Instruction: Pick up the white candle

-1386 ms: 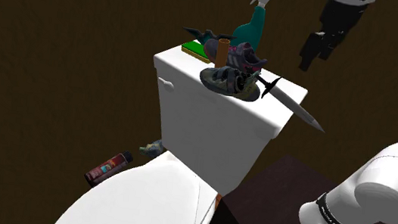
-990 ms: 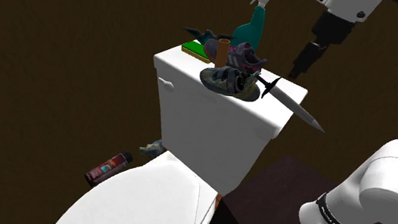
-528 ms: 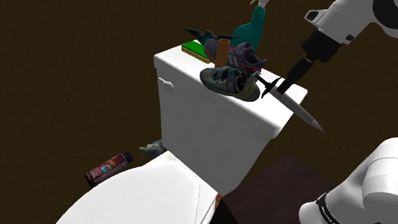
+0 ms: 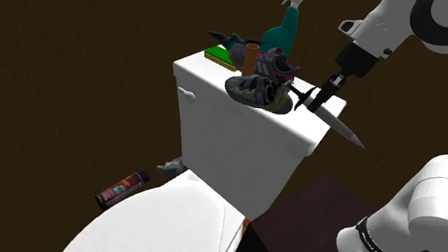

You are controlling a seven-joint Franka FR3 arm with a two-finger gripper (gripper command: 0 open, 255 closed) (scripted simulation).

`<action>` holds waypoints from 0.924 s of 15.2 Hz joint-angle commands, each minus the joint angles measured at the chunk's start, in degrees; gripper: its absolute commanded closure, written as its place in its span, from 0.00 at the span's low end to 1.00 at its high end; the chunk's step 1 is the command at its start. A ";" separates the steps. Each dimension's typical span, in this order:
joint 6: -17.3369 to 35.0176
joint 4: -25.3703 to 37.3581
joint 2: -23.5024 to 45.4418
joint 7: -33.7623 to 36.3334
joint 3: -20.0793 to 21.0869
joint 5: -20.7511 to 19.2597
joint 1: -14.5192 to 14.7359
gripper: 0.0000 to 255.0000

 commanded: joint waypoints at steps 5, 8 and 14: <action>0.02 -0.02 0.03 0.01 0.00 -0.01 0.00 1.00; -1.35 1.52 0.16 0.35 0.09 -0.02 0.05 1.00; -5.42 6.46 0.88 1.46 0.34 0.00 0.34 1.00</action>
